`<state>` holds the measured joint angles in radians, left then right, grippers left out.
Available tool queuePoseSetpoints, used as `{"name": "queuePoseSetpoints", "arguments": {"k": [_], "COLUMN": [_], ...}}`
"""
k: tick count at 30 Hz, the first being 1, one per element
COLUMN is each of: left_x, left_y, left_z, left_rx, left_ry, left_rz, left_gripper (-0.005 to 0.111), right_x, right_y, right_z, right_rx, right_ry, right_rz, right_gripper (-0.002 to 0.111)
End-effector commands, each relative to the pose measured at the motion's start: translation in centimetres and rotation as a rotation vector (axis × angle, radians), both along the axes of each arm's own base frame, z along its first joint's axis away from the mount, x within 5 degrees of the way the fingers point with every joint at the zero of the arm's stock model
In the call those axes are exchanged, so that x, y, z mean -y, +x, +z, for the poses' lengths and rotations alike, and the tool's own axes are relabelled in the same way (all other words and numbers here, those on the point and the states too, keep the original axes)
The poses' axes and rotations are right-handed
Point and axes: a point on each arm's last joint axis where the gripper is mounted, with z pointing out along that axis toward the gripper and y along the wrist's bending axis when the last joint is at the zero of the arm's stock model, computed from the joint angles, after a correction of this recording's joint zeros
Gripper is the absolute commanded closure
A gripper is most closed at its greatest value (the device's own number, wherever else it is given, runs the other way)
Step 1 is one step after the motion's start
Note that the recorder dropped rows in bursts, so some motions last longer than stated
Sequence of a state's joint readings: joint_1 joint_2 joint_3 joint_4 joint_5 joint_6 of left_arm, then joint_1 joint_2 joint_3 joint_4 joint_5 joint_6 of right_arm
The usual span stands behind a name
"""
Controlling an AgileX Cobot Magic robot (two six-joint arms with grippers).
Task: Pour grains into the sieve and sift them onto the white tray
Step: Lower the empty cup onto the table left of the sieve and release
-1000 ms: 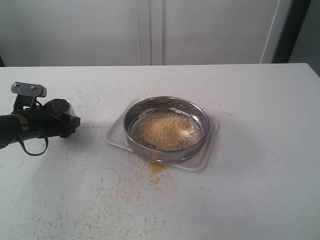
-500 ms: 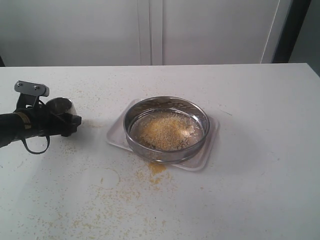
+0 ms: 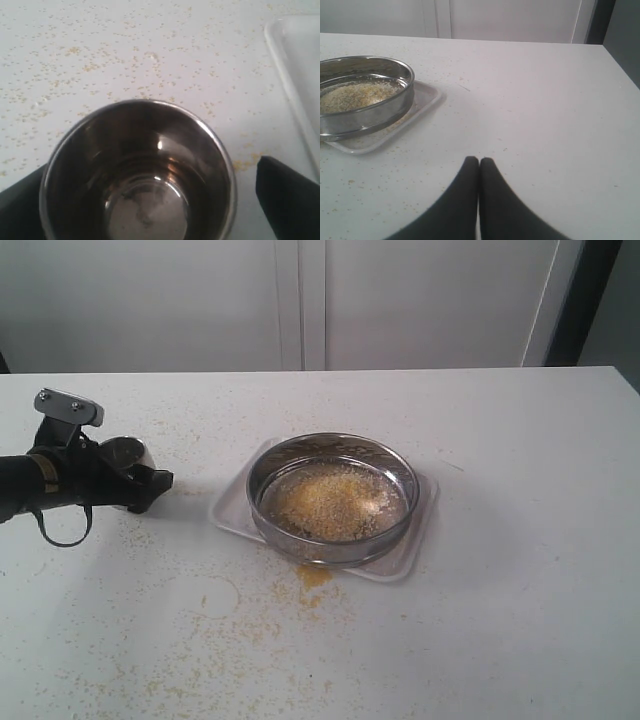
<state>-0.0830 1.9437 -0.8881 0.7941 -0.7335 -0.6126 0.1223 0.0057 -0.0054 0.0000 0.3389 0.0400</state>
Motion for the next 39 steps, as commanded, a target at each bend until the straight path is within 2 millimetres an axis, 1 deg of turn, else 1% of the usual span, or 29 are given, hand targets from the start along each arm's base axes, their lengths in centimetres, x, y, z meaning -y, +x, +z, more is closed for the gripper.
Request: {"name": "queuePoseSetpoints", "arguments": {"k": [1, 18, 21, 27, 31, 33, 39], "left_x": [0.1, 0.2, 0.1, -0.5, -0.4, -0.4, -0.3], "left_y": [-0.1, -0.2, -0.2, -0.6, -0.9, -1.1, -1.7], "left_z": [0.5, 0.3, 0.7, 2.9, 4.6, 5.6, 7.7], "left_rx": [-0.001, -0.017, -0.016, 0.005, 0.053, 0.074, 0.108], "left_ry": [-0.025, -0.02, -0.01, 0.045, 0.065, 0.057, 0.043], "left_rz": [-0.002, -0.013, -0.006, 0.028, 0.003, 0.002, -0.006], "left_gripper": [0.002, 0.002, 0.002, 0.002, 0.002, 0.002, 0.002], "right_x": [0.0, 0.0, 0.0, 0.0, 0.0, 0.0, 0.0], "right_y": [0.0, 0.0, 0.0, 0.0, 0.0, 0.0, 0.0], "right_z": [-0.1, -0.1, -0.1, -0.1, -0.1, -0.1, -0.1], "right_rx": [0.003, 0.003, 0.003, 0.003, 0.003, 0.003, 0.003], "right_ry": [0.004, 0.004, 0.004, 0.004, 0.004, 0.004, 0.004], "right_rz": [0.004, 0.004, 0.004, 0.004, 0.004, 0.004, 0.004], "right_gripper": [0.108, 0.108, 0.108, 0.108, 0.108, 0.108, 0.108]}}
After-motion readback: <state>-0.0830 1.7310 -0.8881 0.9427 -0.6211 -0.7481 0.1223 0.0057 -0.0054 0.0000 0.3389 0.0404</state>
